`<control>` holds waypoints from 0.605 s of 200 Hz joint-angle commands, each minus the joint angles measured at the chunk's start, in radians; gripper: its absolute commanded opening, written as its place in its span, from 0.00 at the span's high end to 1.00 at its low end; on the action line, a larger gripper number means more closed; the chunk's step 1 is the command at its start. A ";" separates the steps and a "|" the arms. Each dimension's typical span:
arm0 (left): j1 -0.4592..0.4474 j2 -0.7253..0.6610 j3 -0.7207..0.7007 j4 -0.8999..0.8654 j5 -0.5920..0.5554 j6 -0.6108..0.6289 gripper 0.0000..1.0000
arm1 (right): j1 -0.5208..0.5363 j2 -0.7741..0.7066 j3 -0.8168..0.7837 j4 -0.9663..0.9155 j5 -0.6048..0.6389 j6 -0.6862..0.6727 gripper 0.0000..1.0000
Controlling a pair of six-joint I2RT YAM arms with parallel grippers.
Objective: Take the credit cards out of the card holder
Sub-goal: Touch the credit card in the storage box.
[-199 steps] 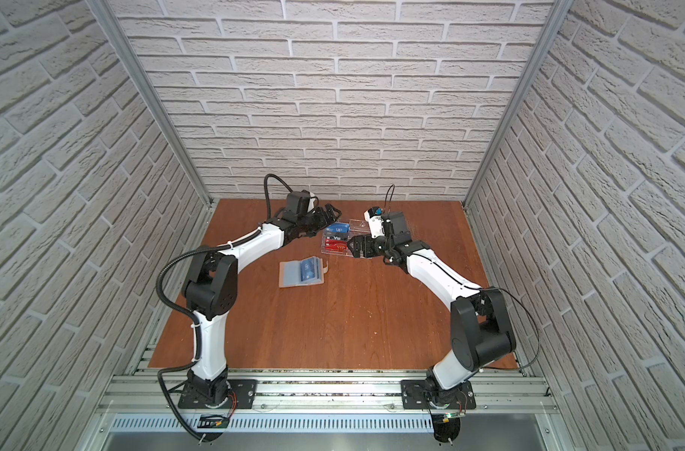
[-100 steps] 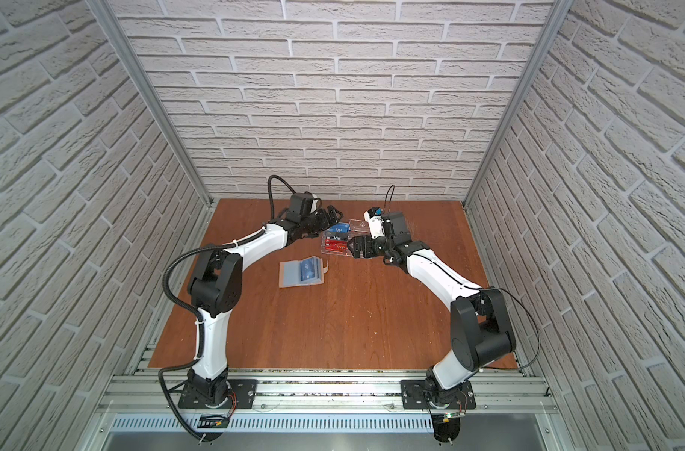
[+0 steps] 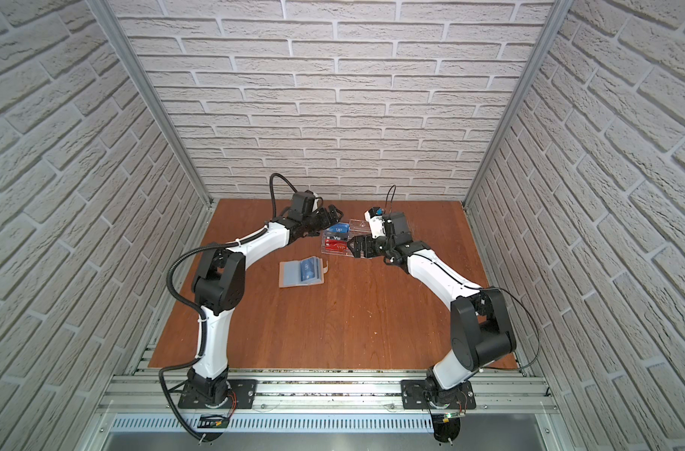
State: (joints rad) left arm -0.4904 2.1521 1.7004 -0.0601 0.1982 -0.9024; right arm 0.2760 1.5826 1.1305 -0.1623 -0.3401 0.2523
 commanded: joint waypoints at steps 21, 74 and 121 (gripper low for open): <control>-0.013 0.024 0.033 -0.001 -0.042 0.043 0.02 | -0.007 -0.022 -0.023 0.045 -0.019 0.007 0.00; -0.017 0.040 0.045 0.000 -0.045 0.042 0.02 | -0.011 -0.024 -0.025 0.049 -0.025 0.010 0.00; -0.018 0.055 0.059 -0.011 -0.051 0.045 0.02 | -0.012 -0.036 -0.029 0.047 -0.027 0.008 0.00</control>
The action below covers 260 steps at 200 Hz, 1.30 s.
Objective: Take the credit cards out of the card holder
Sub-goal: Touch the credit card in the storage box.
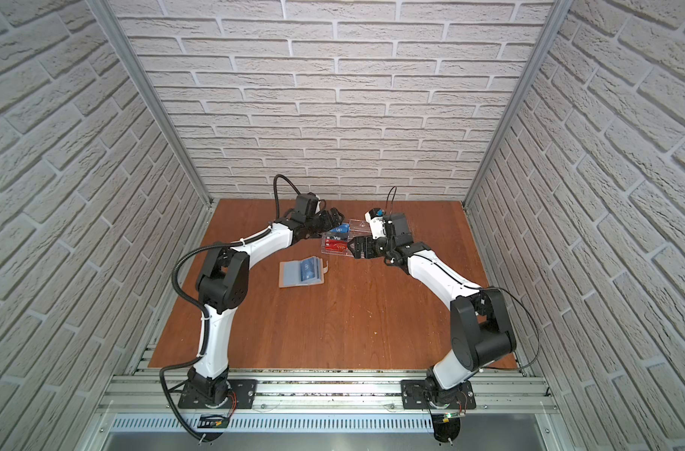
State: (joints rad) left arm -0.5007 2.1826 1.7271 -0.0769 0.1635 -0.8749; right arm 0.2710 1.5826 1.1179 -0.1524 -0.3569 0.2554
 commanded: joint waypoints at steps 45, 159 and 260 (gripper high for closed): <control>-0.015 0.028 0.034 0.010 -0.018 0.016 0.02 | -0.009 -0.037 -0.018 0.037 -0.011 0.005 0.00; -0.017 -0.021 -0.003 0.012 -0.038 0.028 0.02 | -0.009 -0.038 -0.018 0.037 -0.019 0.008 0.00; -0.012 -0.468 -0.371 0.041 -0.190 0.196 0.02 | -0.036 -0.179 -0.047 -0.089 0.220 0.001 0.00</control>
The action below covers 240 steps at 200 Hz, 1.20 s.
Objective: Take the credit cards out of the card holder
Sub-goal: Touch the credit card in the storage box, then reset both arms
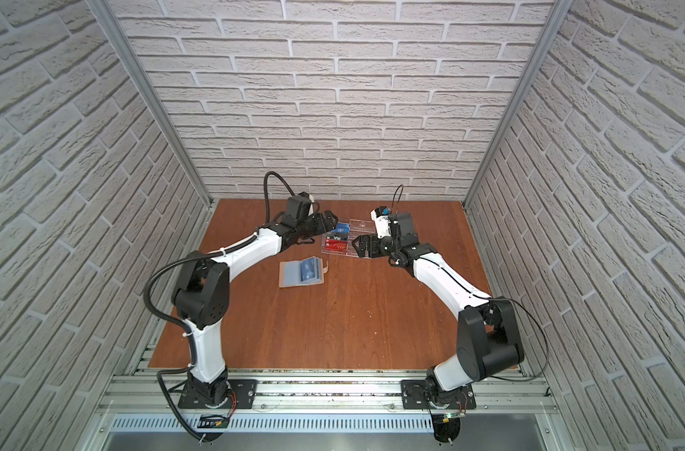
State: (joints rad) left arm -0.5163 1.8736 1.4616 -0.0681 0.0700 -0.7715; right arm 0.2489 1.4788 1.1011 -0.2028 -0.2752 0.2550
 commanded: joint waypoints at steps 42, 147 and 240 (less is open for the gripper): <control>0.039 -0.417 -0.343 -0.139 -0.713 0.301 0.02 | -0.030 -0.150 -0.131 -0.064 0.498 -0.003 0.00; 0.435 -0.433 -1.023 0.774 -0.708 0.633 0.02 | -0.168 -0.136 -0.424 0.407 0.832 -0.222 0.00; 0.527 -0.345 -1.021 0.860 -0.430 0.641 0.02 | -0.229 -0.081 -0.709 0.907 0.342 -0.210 0.00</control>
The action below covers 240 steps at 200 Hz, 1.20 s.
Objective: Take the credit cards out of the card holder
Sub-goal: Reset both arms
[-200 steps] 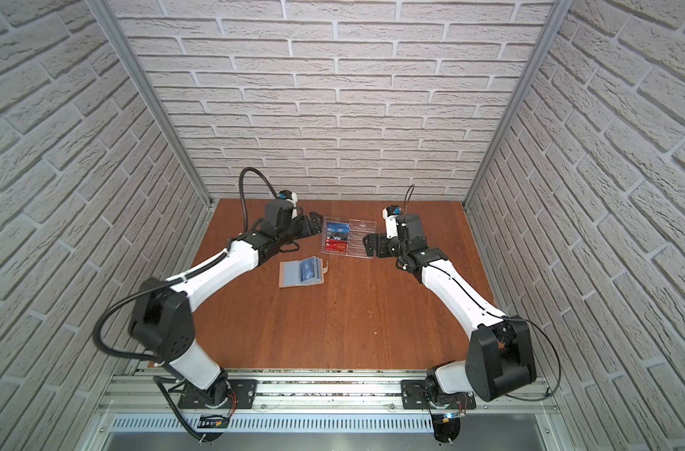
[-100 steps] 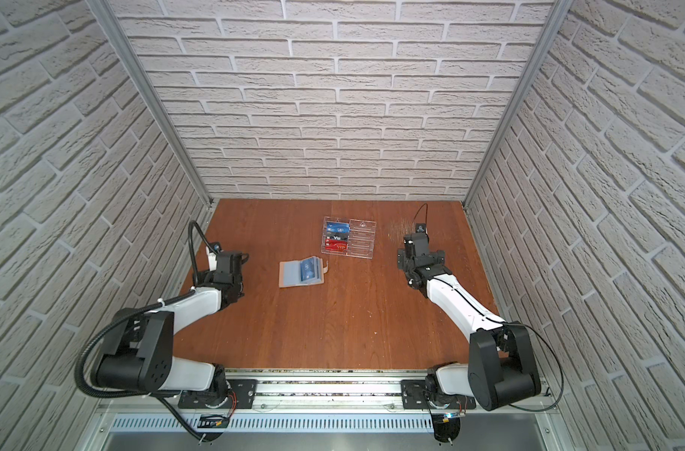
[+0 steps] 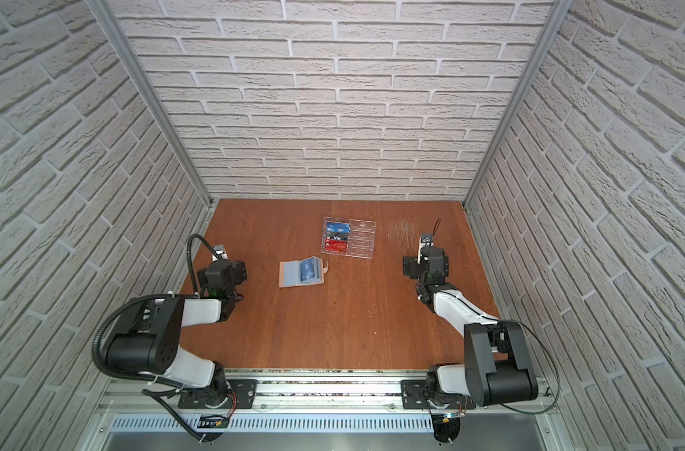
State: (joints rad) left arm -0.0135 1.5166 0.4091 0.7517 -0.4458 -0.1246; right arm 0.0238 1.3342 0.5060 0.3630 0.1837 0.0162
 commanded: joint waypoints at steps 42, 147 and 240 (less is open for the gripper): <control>0.066 0.011 0.050 -0.001 0.174 -0.028 0.02 | -0.025 0.158 -0.135 0.475 -0.246 0.012 0.01; 0.086 0.057 -0.022 0.166 0.409 0.032 0.02 | -0.025 0.158 -0.150 0.511 -0.269 -0.009 0.00; 0.087 0.056 -0.023 0.166 0.406 0.033 0.02 | -0.025 0.162 -0.146 0.507 -0.268 -0.012 0.00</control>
State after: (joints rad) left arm 0.0654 1.5738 0.3969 0.8448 -0.0460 -0.1051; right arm 0.0017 1.5074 0.3511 0.8345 -0.0765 0.0109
